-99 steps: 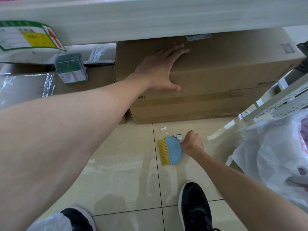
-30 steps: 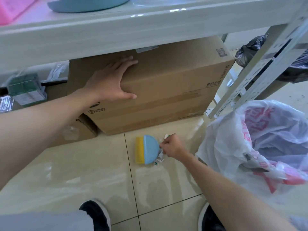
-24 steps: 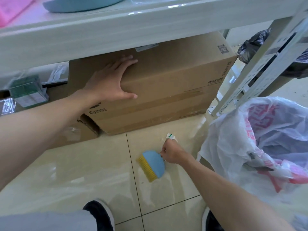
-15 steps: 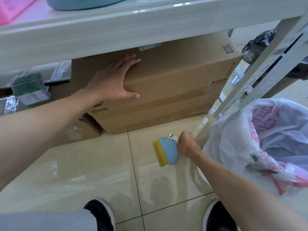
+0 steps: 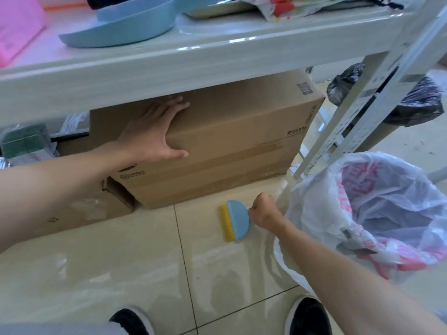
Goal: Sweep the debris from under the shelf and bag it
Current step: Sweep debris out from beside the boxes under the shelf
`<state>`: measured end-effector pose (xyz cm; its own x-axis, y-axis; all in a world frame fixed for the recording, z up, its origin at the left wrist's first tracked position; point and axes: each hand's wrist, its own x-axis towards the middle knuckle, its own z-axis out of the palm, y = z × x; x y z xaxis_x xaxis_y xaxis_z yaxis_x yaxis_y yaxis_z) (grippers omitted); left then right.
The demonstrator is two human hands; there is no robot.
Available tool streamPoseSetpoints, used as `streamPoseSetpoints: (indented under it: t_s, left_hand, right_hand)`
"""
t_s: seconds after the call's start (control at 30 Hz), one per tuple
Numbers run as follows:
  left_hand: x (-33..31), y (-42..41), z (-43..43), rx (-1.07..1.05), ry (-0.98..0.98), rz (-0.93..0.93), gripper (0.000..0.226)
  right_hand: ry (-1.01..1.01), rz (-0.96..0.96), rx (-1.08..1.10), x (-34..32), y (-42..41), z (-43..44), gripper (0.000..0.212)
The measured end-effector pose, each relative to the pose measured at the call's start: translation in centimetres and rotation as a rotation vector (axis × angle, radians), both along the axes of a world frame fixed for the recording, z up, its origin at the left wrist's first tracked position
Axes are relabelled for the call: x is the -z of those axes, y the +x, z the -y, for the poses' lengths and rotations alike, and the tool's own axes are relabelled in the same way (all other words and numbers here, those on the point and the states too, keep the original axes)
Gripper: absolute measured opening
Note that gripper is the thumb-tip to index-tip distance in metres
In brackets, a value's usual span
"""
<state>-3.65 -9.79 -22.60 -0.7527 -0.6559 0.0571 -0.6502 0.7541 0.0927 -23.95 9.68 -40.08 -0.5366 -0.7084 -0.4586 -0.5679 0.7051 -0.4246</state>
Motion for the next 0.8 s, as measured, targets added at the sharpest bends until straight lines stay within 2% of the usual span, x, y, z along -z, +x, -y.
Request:
streamPoseSetpoints:
  t_s: [0.07,0.13,0.27,0.37,0.5,0.6,0.8]
  left_hand:
    - [-0.3,-1.1,-0.5,0.016,-0.021,0.001,0.112]
    - [-0.8,-3.0,-1.0,0.104,-0.044,-0.015,0.110]
    - [-1.3,-9.1,-1.5,0.324,-0.039,-0.008,0.109]
    - [-1.3,-14.2,-2.0,0.445,-0.079,0.013,0.109]
    - [-0.8,-19.3,-3.3,0.492,-0.083,-0.056,0.106]
    - [-0.6,-22.3,-3.4,0.523,-0.106,-0.047,0.105]
    - [-1.3,-25.8,-3.1,0.484,-0.076,-0.093,0.094]
  right_hand:
    - [-0.016,0.019,0.045,-0.5,-0.7,0.1,0.031]
    - [-0.039,0.027,0.085,-1.0,-1.5,0.3,0.033]
    - [-0.047,0.025,0.120,-2.1,-3.3,0.8,0.024]
    - [-0.062,-0.003,0.143,-2.7,-5.0,1.0,0.010]
    - [-0.105,0.006,0.212,-2.5,-6.6,0.9,0.016]
    - [-0.102,0.027,0.264,-2.3,-7.4,0.6,0.009]
    - [-0.093,-0.017,0.365,-1.6,-10.8,-0.9,0.011]
